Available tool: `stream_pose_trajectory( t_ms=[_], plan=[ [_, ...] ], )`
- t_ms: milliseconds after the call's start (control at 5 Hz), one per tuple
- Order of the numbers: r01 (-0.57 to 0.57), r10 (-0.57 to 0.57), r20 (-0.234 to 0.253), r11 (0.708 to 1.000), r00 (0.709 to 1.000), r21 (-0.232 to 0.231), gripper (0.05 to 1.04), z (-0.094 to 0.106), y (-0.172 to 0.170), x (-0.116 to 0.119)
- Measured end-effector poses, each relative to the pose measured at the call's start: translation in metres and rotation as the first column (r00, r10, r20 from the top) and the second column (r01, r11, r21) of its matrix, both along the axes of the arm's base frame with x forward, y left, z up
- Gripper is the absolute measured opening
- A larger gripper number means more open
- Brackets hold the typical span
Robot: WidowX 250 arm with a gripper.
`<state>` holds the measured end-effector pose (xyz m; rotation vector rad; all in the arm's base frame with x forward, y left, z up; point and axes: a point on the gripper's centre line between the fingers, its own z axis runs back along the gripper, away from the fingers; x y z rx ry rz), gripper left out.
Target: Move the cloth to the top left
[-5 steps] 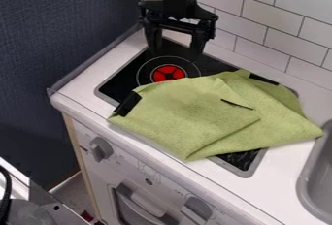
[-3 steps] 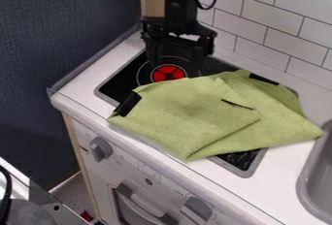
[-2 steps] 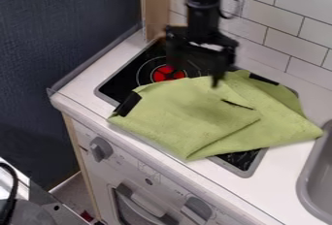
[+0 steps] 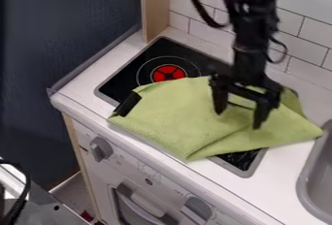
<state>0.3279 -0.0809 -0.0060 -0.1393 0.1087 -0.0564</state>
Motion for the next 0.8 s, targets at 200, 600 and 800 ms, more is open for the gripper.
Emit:
stream_pose_trajectory(
  t_ms=[200,600,800],
  plan=[
    [0.013,-0.013,-0.013,1.000,1.000,0.022,0.999,-0.011,0.001,0.007],
    [-0.002,-0.001,0.041,0.998,0.999,0.060,0.999,-0.021,0.036,0.006],
    [0.017,-0.026,0.080,0.993,0.996,0.118,0.999,-0.023,0.059,0.006]
  ],
)
